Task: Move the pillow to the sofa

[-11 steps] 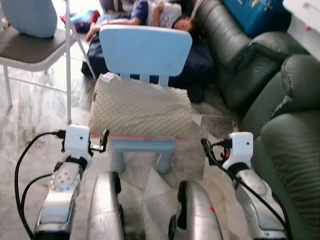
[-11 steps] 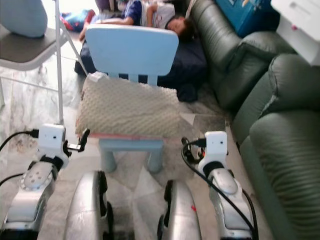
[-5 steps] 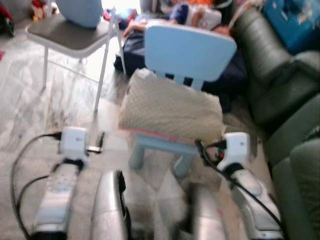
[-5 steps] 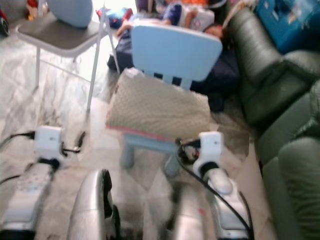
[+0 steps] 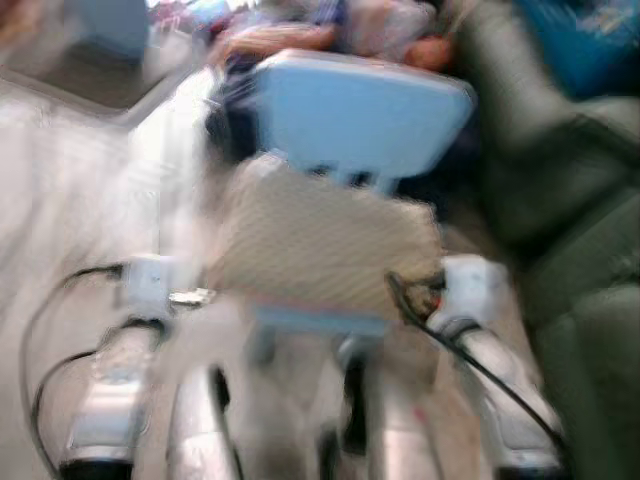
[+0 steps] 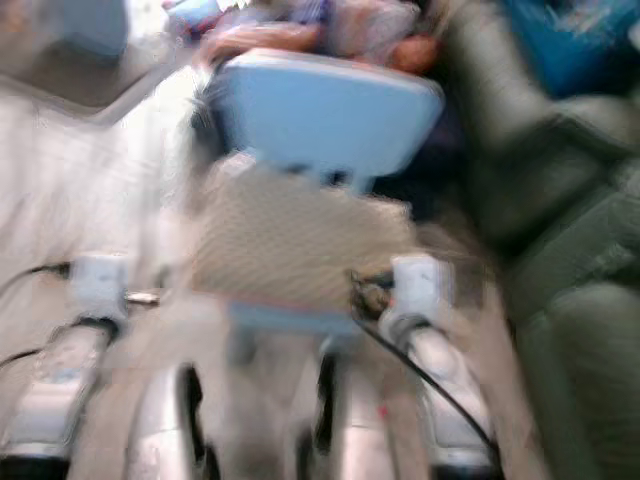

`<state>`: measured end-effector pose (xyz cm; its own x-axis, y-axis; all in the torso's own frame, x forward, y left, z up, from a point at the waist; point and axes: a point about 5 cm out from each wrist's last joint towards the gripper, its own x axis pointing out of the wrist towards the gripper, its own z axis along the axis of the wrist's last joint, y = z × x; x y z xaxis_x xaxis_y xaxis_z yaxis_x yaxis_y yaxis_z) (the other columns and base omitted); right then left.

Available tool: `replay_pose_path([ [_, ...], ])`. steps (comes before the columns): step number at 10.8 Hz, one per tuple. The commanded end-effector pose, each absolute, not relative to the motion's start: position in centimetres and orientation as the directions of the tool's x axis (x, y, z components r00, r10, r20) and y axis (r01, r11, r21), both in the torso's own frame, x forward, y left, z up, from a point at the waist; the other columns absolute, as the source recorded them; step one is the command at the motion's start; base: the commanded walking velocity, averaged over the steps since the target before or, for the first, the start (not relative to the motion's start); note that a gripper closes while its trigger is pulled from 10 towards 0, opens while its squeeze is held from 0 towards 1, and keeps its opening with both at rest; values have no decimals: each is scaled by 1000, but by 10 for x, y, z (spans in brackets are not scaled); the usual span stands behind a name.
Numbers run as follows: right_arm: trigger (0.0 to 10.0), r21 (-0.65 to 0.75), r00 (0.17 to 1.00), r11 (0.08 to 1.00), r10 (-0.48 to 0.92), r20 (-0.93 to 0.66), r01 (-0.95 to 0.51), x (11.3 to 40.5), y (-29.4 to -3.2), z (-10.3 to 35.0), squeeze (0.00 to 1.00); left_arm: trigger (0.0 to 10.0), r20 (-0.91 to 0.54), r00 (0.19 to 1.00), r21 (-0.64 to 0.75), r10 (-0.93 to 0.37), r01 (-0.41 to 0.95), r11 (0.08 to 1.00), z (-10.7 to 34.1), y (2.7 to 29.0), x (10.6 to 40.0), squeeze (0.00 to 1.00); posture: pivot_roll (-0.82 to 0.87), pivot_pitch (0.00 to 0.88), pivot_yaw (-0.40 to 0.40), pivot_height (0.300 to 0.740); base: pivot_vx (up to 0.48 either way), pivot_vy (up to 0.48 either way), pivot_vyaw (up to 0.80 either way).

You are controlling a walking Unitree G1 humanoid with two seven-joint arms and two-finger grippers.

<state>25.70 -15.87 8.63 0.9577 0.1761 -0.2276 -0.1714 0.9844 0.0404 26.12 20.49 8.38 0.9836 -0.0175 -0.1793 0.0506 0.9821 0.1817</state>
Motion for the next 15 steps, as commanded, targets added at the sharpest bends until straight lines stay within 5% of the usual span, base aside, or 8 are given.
replay_pose_path([
  [1, 10000, 17, 955, 995, 103, -280, -102, 249, -179, 76, 0, 10000, -184, 981, 158, -65, 95, 983, 81, 190, 261, 0, -21, 147, -91, 563, 0, 0, -800],
  [6, 10000, 6, 951, 992, 122, -284, -125, 247, -177, 76, 0, 10000, -183, 980, 157, -84, 114, 981, 81, 190, 260, 0, -18, 156, -95, 558, 0, 0, 0],
  [11, 10000, 33, 948, 991, 133, -289, -129, 250, -178, 81, 0, 10000, -190, 981, 221, -31, 74, 973, 81, 207, 264, 0, -20, 241, -99, 498, 0, 0, 0],
  [15, 10000, 21, 946, 990, 139, -294, -139, 252, -182, 84, 0, 10000, -202, 979, 203, -30, 72, 977, 88, 223, 266, 0, -20, 322, -115, 493, 0, 0, 0],
])
